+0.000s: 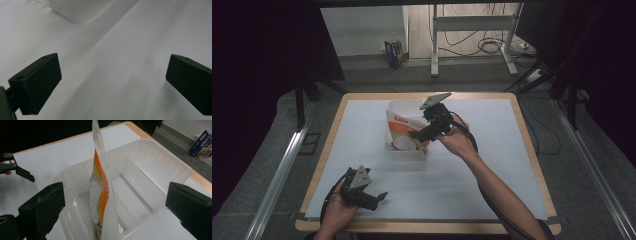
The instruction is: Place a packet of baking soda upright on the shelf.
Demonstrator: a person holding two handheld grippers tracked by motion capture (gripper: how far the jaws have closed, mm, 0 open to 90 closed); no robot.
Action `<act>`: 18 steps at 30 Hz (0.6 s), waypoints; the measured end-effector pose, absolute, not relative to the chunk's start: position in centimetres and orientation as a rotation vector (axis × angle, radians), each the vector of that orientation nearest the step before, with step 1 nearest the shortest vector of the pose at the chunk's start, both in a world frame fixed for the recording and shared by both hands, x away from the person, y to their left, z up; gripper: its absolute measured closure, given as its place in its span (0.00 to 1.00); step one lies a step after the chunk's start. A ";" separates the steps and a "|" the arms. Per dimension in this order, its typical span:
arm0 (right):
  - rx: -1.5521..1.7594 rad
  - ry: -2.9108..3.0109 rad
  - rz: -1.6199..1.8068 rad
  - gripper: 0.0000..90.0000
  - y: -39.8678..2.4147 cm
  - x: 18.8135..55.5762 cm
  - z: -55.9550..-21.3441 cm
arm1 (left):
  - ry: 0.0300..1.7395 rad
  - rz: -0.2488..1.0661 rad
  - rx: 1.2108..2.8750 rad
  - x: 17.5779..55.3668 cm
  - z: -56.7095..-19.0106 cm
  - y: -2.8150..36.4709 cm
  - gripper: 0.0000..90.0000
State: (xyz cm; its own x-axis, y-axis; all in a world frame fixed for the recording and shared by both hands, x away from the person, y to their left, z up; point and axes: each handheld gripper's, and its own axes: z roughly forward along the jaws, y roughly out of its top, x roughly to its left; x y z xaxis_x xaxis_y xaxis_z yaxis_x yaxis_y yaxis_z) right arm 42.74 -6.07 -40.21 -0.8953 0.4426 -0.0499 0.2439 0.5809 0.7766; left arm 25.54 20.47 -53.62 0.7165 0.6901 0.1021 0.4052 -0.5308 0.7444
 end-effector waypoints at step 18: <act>0.545 2.553 1.192 0.01 -8.2 41.4 -40.2 | 0.818 0.507 2.195 25.5 -53.6 20.5 0.00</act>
State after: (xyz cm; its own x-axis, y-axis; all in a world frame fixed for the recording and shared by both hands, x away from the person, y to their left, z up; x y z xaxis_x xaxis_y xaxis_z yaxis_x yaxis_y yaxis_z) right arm 41.43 -8.23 -40.24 -0.8923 0.4436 -0.0839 0.2203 0.5902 0.7766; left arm 25.49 20.46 -53.58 0.7202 0.6858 0.1047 0.3989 -0.5328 0.7463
